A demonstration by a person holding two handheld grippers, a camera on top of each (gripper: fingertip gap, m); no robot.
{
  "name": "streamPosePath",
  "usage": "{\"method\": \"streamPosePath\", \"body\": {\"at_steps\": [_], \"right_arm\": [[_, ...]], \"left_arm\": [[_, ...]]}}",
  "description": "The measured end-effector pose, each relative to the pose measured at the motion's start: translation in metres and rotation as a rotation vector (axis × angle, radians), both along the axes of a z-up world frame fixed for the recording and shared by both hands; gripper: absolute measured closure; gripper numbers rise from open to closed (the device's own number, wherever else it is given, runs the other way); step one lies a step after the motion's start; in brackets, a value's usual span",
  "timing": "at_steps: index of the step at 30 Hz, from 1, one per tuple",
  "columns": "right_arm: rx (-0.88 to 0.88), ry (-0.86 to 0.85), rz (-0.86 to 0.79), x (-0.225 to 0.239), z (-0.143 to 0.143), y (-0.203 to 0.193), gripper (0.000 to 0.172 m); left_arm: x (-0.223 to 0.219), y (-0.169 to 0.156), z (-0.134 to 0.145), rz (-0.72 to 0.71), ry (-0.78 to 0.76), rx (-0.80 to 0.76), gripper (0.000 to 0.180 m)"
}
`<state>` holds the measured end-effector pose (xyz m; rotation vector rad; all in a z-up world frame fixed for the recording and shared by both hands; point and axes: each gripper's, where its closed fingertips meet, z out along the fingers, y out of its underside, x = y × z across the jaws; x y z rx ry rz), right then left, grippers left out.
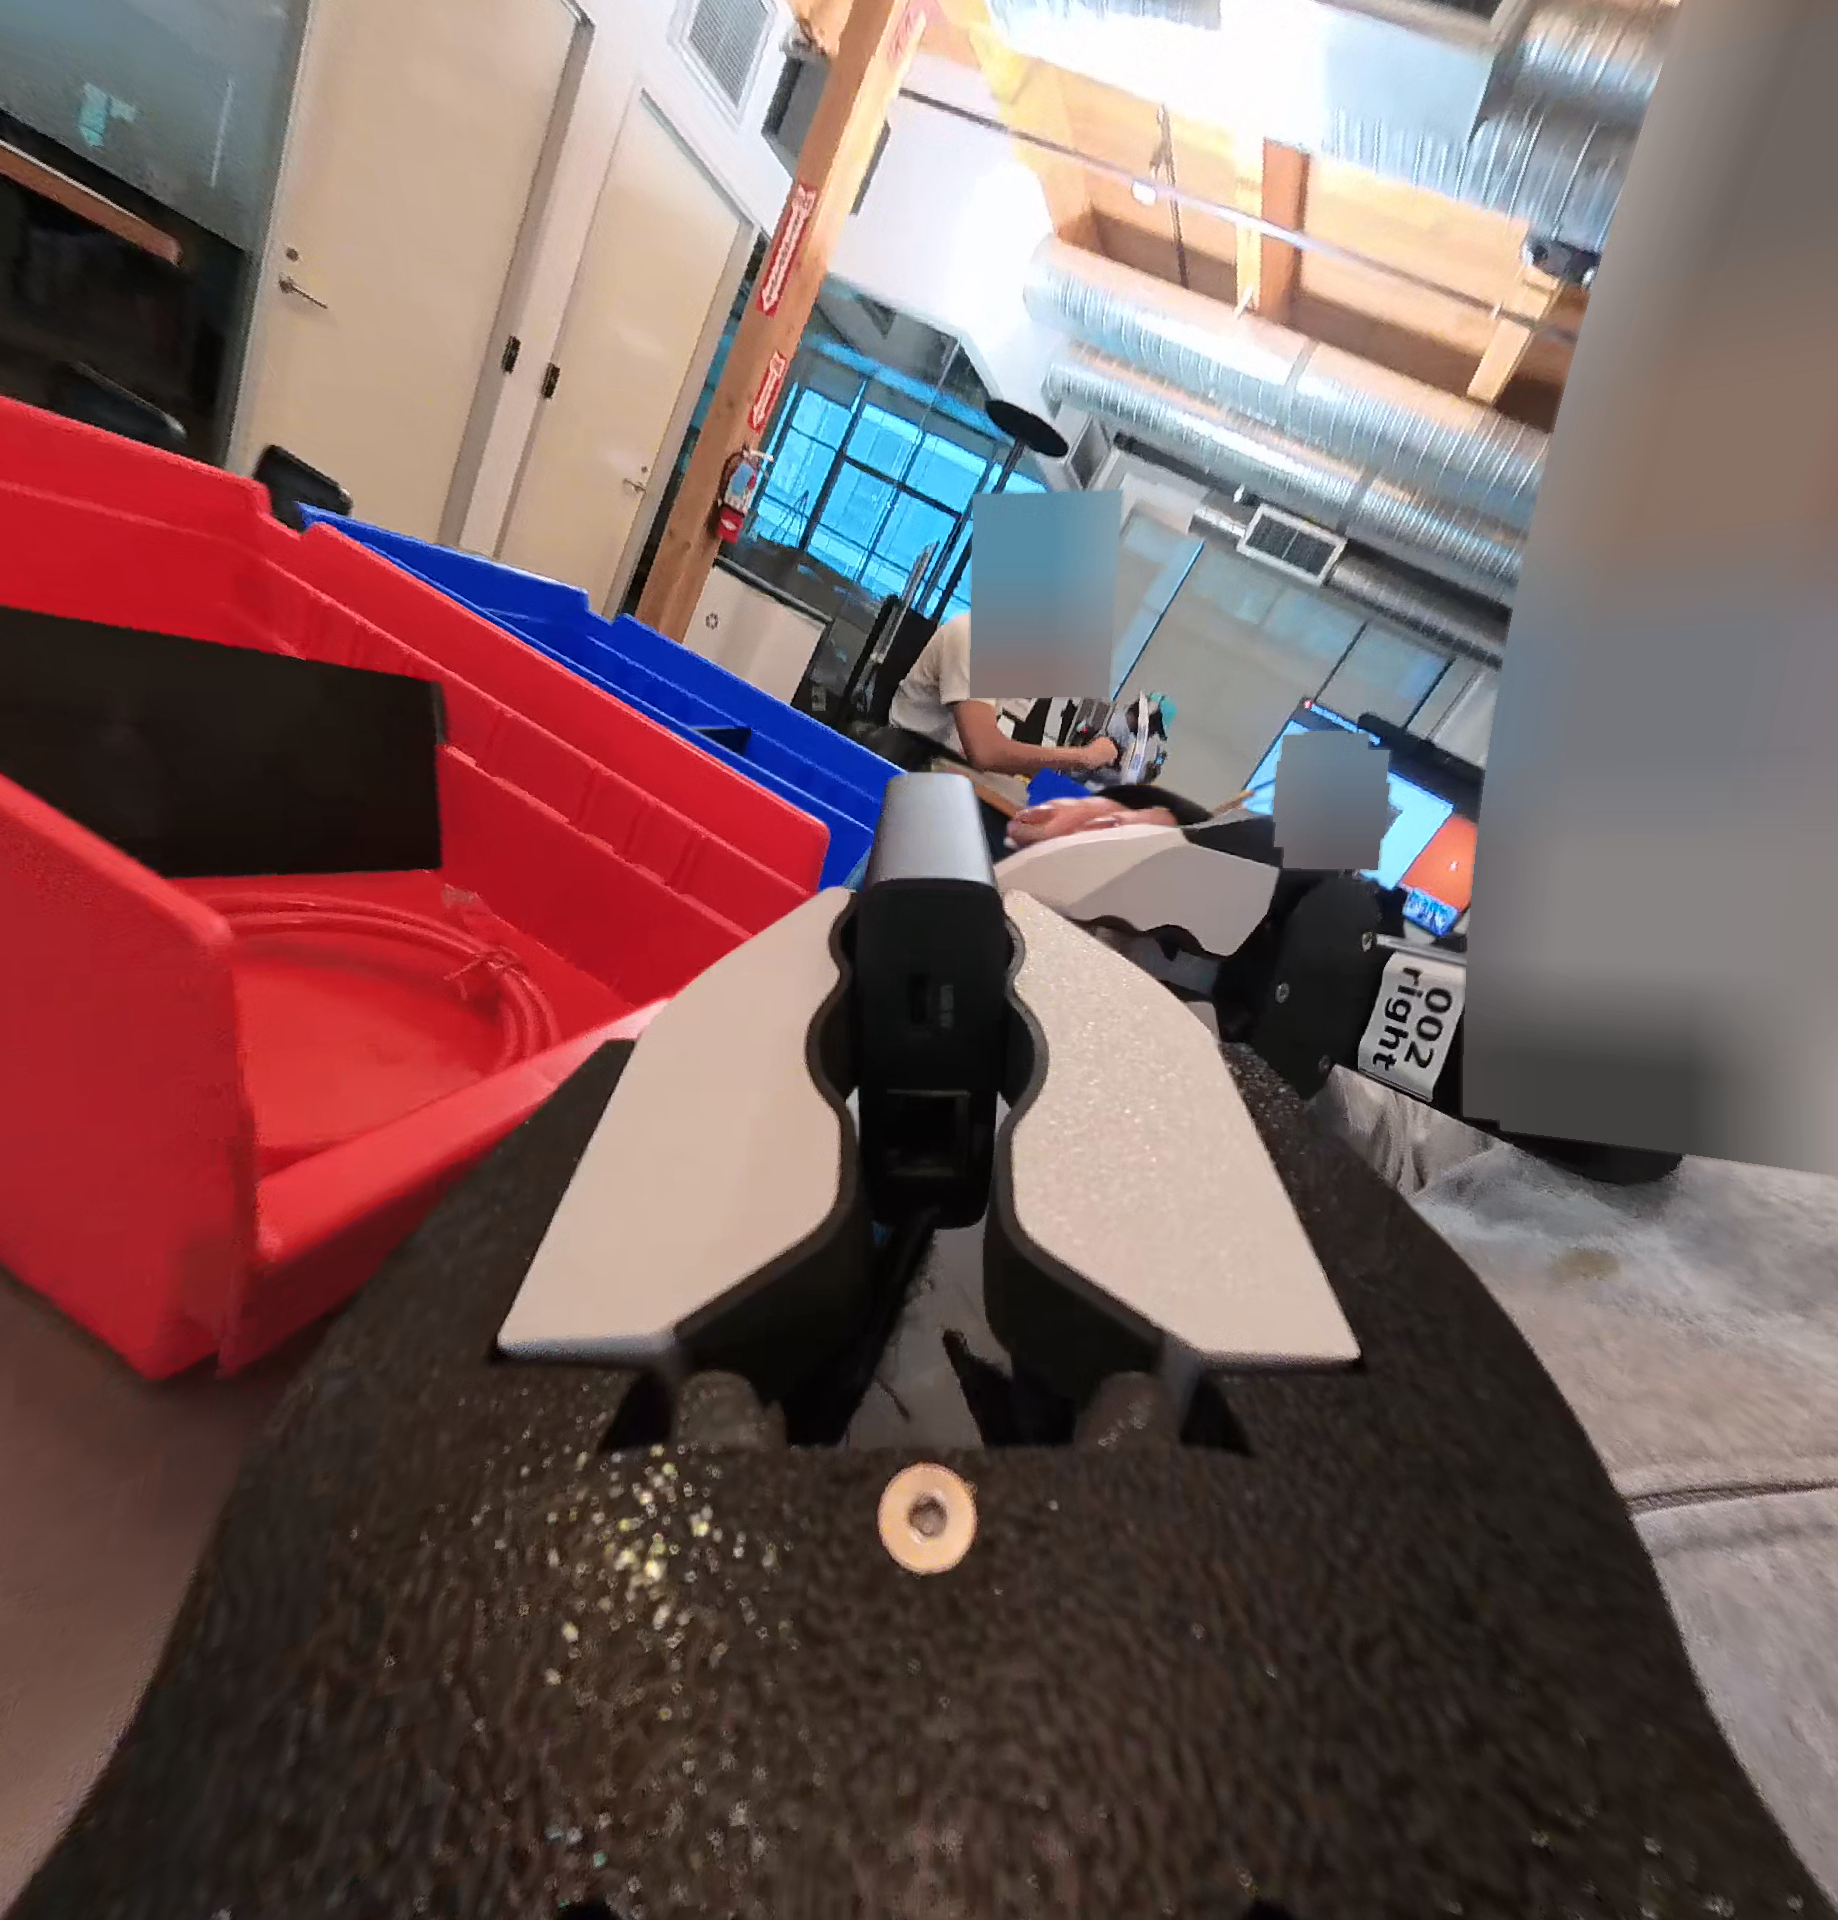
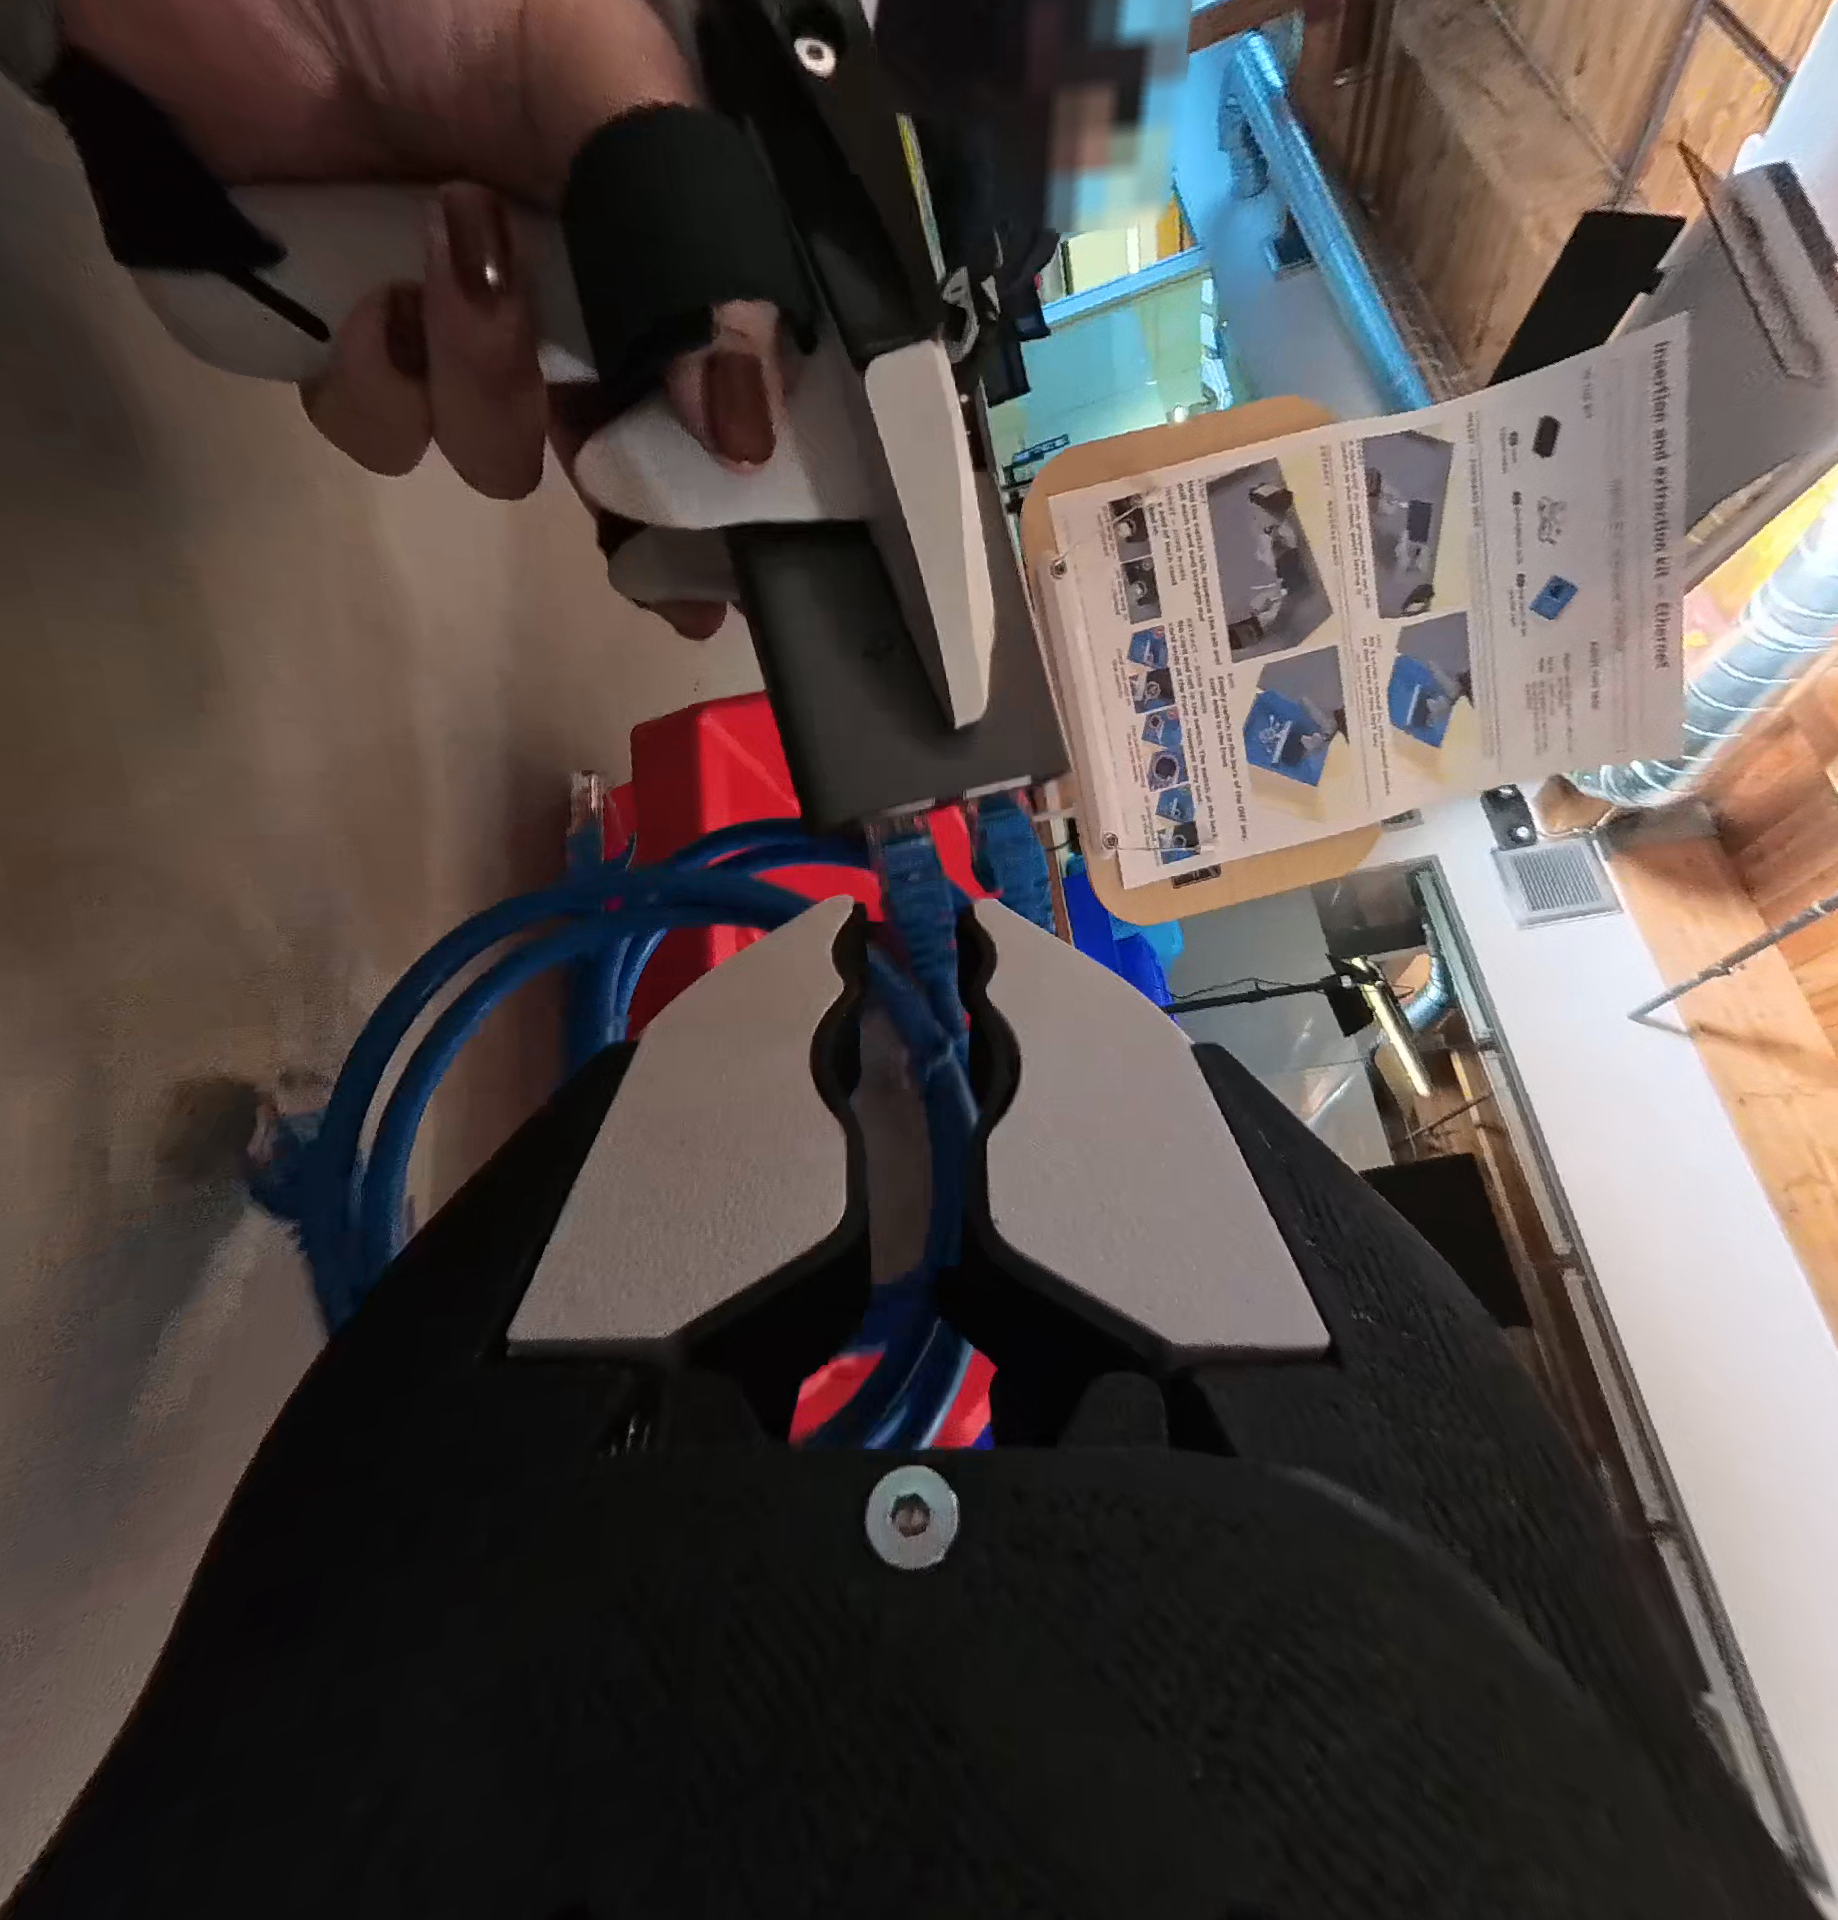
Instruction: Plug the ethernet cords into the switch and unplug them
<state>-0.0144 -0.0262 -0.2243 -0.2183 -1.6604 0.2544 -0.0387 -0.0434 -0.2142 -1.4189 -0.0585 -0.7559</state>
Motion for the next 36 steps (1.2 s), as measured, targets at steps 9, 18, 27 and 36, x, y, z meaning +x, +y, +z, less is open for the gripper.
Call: {"method": "streamPosePath", "body": {"at_steps": [9,18,27,36], "right_arm": [[-0.585,-0.09,0.237,0.056,0.034,0.019,0.138],[-0.685,-0.329,0.395,0.075,0.068,0.019,0.135],[-0.858,-0.44,0.427,0.091,0.071,0.04,0.141],[-1.023,-0.446,0.436,0.085,0.049,0.018,0.138]], "left_arm": [[0.009,-0.016,0.037,0.089,0.647,0.292,0.159],[0.06,-0.018,0.061,0.119,1.308,0.612,0.159],[0.075,-0.023,0.067,0.155,1.372,0.721,0.157],[0.05,-0.026,0.096,0.272,1.018,0.739,0.159]]}}
